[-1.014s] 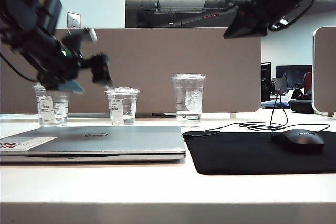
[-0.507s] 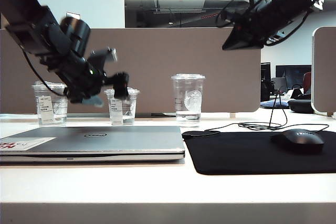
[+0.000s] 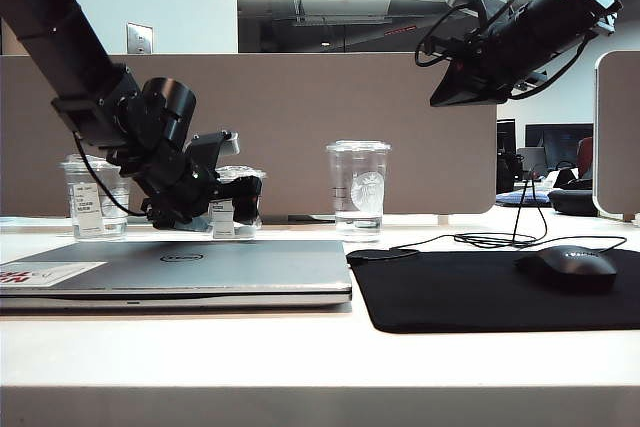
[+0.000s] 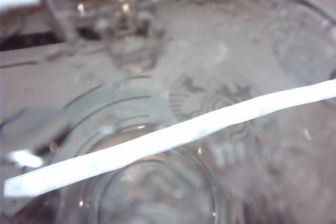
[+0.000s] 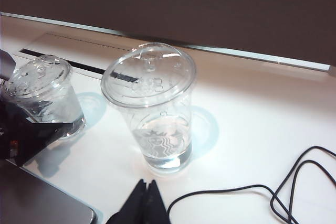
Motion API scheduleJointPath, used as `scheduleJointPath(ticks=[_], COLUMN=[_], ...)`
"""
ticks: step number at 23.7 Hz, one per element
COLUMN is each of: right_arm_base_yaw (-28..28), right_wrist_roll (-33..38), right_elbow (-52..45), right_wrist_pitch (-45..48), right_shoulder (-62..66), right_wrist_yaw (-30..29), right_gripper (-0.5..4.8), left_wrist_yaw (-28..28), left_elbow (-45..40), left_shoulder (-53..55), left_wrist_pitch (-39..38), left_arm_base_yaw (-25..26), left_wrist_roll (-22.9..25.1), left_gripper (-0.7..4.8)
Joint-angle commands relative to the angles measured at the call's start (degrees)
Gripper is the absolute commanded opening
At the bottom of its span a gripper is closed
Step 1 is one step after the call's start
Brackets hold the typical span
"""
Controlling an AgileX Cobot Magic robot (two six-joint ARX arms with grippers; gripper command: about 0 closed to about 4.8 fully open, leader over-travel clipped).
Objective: Pick up the coffee cup on the middle and place it on the right side of the laptop.
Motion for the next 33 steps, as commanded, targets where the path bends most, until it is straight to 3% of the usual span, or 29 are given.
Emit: scheduleJointPath(ticks=[1, 11, 12, 13, 16, 23, 33], right_arm_base_yaw=[-0.3, -0.7, -0.7, -0.7, -0.8, -1.4, -2.3], right_wrist_roll=[-0.2, -0.7, -0.7, -1.3, -1.7, -1.7, -1.7], right_elbow=[0.4, 0.4, 0.4, 0.4, 0.4, 0.4, 0.4], right_wrist_pitch=[-0.2, -1.5, -1.5, -1.5, -1.7, -1.6, -2.2], right_shoulder=[-0.3, 0.3, 0.3, 0.3, 0.3, 0.2, -1.6], right_wrist_yaw=[0.0, 0.1, 0.1, 0.1, 0.0, -0.2, -0.3], right_gripper=[-0.05, -0.05, -0.05, -0.05, -0.05, -0.05, -0.05], left_wrist_yaw=[-1.5, -2.0, -0.8, -0.3, -0.3, 4.8, 6.0], left_elbow=[0.0, 0.1, 0.1, 0.1, 0.1, 0.1, 0.6], left_shoulder=[0.0, 0.0, 0.0, 0.0, 0.0, -1.7, -7.9], left_wrist_pitch=[3.7, 6.4, 6.4, 6.4, 6.4, 6.3, 2.7], left_arm_base_yaw=[-0.1, -0.2, -0.2, -0.2, -0.2, -0.3, -0.9], left_wrist_roll=[0.4, 0.4, 0.4, 0.4, 0.4, 0.4, 1.4], left_gripper=[4.79, 4.69, 3.72, 3.30, 2.72, 2.73, 2.73])
